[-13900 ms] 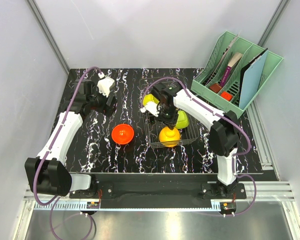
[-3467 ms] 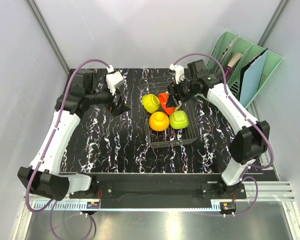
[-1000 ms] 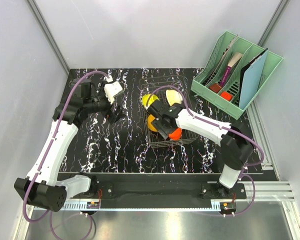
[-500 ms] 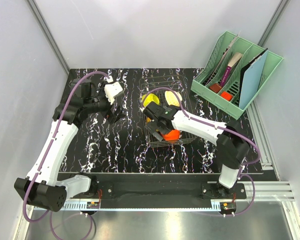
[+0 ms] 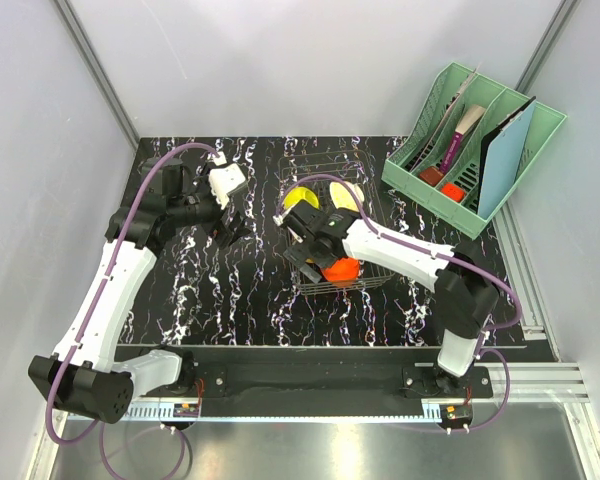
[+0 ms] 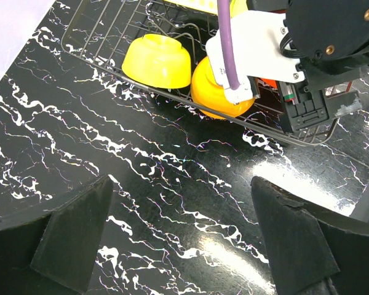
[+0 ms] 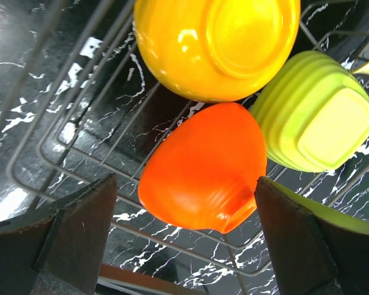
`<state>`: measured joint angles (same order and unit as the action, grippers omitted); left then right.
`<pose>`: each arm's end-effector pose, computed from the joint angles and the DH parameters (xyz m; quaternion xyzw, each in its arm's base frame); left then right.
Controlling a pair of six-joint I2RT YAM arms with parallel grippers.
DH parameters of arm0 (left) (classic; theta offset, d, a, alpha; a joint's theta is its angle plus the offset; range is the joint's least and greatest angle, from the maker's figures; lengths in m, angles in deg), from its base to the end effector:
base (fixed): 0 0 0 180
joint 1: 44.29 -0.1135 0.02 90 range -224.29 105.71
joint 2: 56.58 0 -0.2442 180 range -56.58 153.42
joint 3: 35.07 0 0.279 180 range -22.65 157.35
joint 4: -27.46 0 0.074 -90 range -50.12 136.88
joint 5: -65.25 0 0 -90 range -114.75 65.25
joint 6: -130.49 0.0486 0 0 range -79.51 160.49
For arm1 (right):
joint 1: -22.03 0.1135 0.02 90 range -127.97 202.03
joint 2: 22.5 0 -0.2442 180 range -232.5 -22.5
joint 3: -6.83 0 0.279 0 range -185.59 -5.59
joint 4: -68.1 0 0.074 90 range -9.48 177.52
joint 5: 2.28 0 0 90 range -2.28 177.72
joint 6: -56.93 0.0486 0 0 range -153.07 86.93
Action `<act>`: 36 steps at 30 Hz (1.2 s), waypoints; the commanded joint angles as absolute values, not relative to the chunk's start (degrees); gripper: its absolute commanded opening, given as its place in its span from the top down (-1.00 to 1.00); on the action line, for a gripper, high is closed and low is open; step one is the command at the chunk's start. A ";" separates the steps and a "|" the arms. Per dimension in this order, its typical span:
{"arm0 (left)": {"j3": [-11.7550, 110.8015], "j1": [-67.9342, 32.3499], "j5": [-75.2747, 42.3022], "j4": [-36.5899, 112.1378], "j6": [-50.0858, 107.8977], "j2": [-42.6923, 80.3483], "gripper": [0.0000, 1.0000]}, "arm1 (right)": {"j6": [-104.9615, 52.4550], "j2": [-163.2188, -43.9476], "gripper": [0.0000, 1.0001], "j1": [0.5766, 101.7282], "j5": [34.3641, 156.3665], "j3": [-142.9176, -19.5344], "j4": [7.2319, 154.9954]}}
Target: Load the bowls into the dish rack
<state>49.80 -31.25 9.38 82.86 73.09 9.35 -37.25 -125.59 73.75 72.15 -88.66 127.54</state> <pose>0.2629 -0.0889 0.3591 0.4529 0.7354 -0.1851 0.4688 0.2574 0.3051 0.2032 -0.4313 0.8703 -0.0420 0.2340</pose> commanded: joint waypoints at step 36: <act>47.93 -31.55 9.97 81.01 73.97 7.32 -0.98 | -38.87 -127.18 1.00 66.94 82.27 -89.79 127.01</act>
